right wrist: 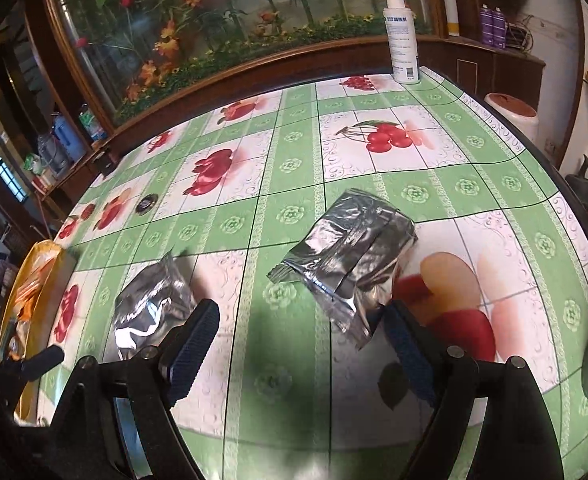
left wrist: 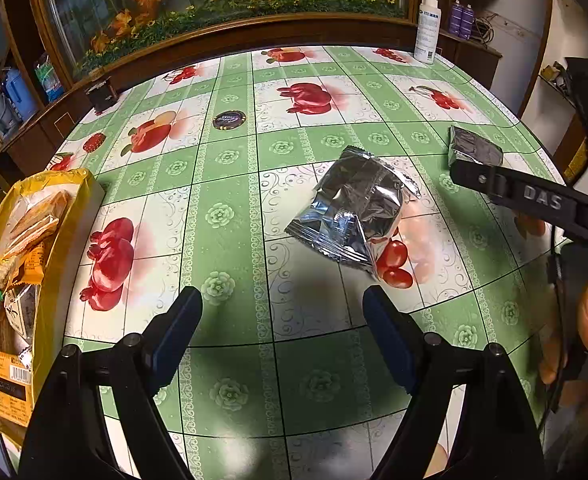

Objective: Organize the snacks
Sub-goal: 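Grasp a silver foil bag with the left tool while the right grasps the other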

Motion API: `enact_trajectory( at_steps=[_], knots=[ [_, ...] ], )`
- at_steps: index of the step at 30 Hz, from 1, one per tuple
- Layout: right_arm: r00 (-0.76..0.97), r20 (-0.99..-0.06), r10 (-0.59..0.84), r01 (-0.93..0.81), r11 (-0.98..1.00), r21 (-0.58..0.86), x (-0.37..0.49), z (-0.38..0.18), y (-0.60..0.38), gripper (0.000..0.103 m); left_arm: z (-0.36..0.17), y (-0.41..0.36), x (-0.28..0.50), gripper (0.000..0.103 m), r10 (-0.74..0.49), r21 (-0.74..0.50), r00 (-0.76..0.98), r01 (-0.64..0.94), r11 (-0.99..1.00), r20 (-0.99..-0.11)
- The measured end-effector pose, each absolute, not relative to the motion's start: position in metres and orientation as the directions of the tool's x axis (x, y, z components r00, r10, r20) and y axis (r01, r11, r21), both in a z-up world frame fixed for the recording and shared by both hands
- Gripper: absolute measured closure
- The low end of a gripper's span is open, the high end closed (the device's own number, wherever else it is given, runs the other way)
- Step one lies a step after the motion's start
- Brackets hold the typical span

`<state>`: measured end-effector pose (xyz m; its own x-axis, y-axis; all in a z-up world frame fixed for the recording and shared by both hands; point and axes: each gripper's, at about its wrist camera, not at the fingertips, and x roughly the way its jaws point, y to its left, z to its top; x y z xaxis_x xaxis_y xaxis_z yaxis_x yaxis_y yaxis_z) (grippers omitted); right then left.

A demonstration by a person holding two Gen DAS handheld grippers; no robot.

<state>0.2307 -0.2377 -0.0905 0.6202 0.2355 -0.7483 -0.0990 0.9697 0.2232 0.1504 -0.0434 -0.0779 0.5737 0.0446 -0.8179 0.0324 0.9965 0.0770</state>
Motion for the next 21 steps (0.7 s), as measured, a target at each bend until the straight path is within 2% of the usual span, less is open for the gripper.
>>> enact_trajectory(
  at_steps=[10, 14, 15, 18, 21],
  knots=[
    [0.627, -0.762, 0.165, -0.026, 0.981, 0.191, 0.263, -0.097, -0.232, 0.016, -0.079, -0.040, 0.163, 0.020, -0.006, 0.038, 0.570, 0.066, 0.997, -0.822],
    [0.631, -0.766, 0.123, -0.029, 0.990, 0.136, 0.276, -0.100, -0.228, 0.016, -0.079, -0.053, 0.178, 0.020, -0.046, 0.030, 0.571, 0.122, 0.992, -0.820],
    [0.629, -0.769, 0.118, -0.038, 0.992, 0.121, 0.277, -0.100, -0.227, 0.018, -0.080, -0.057, 0.181, 0.020, -0.054, 0.031, 0.569, 0.137, 0.990, -0.820],
    [0.627, -0.770, 0.121, -0.073, 0.993, 0.097, 0.272, -0.099, -0.229, 0.035, -0.083, -0.067, 0.191, 0.020, -0.061, 0.041, 0.566, 0.166, 0.985, -0.822],
    [0.621, -0.772, 0.134, -0.104, 0.991, 0.089, 0.261, -0.099, -0.236, 0.036, -0.085, -0.072, 0.199, 0.020, -0.062, 0.044, 0.569, 0.172, 0.984, -0.820]
  ],
)
